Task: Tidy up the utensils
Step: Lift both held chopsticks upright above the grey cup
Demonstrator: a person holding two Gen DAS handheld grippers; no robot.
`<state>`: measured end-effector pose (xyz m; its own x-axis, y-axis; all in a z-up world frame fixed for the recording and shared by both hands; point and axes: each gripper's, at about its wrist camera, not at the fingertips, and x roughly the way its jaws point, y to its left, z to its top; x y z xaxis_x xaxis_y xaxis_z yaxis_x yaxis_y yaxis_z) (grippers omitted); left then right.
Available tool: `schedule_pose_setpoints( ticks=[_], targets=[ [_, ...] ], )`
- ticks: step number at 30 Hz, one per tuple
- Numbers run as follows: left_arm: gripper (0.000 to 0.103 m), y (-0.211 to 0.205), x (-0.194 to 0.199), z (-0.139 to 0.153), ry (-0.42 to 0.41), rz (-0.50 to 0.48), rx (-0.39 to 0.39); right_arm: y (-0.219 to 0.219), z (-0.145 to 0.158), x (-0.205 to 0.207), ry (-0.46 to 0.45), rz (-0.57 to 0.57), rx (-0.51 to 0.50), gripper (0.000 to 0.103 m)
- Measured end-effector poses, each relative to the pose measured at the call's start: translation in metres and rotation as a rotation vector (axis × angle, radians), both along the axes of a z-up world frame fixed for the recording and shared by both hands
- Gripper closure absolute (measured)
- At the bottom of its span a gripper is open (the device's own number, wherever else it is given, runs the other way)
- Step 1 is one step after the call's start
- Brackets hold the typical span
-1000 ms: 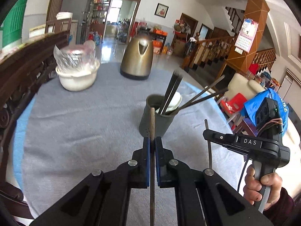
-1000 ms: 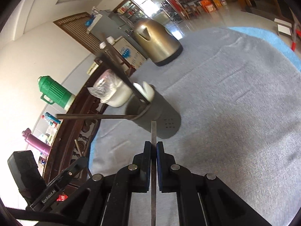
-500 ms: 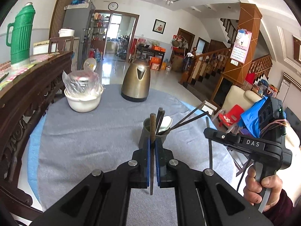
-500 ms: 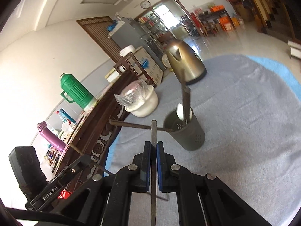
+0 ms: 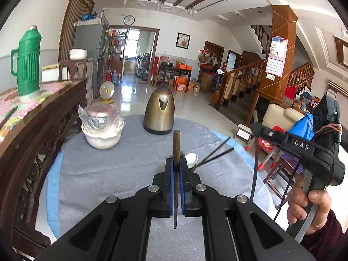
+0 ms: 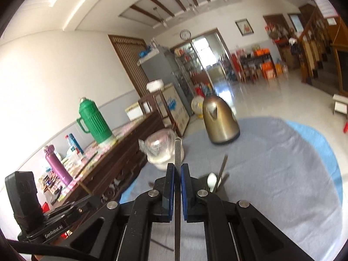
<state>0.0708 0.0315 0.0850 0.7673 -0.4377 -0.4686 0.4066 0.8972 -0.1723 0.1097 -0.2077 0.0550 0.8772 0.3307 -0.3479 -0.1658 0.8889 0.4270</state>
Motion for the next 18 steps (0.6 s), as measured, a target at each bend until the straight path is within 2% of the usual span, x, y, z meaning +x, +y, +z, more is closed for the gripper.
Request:
schedule_pose_setpoints(
  ticks=[9, 18],
  targets=[
    [0.098, 0.004, 0.017, 0.039, -0.099, 0.002, 0.026, 0.007, 0.046, 0.003, -0.17, -0.088, -0.073, 0.097],
    [0.098, 0.007, 0.047, 0.062, -0.152, 0.0, 0.018, 0.016, 0.062, 0.026, -0.272, -0.206, -0.093, 0.097]
  ],
)
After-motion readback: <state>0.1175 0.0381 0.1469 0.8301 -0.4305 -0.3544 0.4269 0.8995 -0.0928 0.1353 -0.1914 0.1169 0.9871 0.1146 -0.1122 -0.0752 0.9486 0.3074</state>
